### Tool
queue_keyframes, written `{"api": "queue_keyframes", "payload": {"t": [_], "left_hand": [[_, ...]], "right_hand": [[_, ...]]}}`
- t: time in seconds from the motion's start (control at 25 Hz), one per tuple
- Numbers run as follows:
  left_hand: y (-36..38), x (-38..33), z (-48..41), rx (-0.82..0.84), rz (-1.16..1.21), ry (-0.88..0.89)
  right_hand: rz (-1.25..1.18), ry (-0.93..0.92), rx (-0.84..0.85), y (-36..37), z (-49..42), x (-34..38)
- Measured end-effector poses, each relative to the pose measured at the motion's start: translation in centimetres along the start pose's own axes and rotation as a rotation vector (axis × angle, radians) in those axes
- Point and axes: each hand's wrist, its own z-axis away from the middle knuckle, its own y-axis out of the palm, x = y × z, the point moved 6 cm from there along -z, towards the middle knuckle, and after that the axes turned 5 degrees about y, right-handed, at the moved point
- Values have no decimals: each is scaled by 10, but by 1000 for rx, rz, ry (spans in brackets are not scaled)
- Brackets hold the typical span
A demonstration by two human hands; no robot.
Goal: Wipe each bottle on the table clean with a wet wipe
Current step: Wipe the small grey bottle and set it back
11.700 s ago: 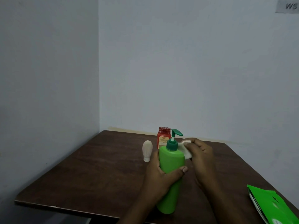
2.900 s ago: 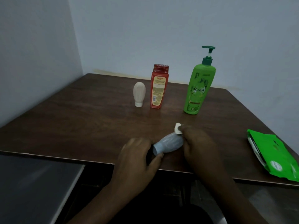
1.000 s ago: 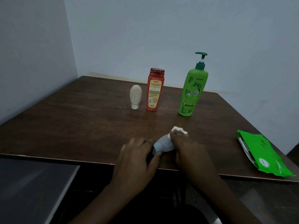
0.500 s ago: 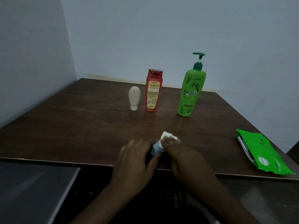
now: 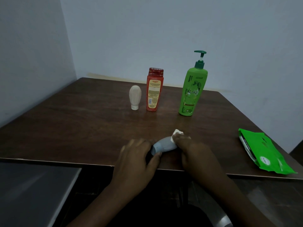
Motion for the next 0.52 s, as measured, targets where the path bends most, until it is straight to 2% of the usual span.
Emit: {"api": "queue_keyframes", "payload": {"t": [0.08, 0.16, 0.32, 0.48, 0.52], "left_hand": [[-1, 1, 2, 1, 18, -6], [-7, 4, 10, -6, 23, -1], [-7, 4, 10, -18, 7, 7], [-6, 5, 12, -20, 29, -12], [-7, 5, 12, -31, 40, -12]], "right_hand": [[66, -101, 76, 8, 19, 27], [69, -186, 74, 14, 29, 36], [32, 9, 69, 7, 8, 3], [180, -260, 5, 21, 38, 39], [170, -270, 9, 20, 35, 34]]}}
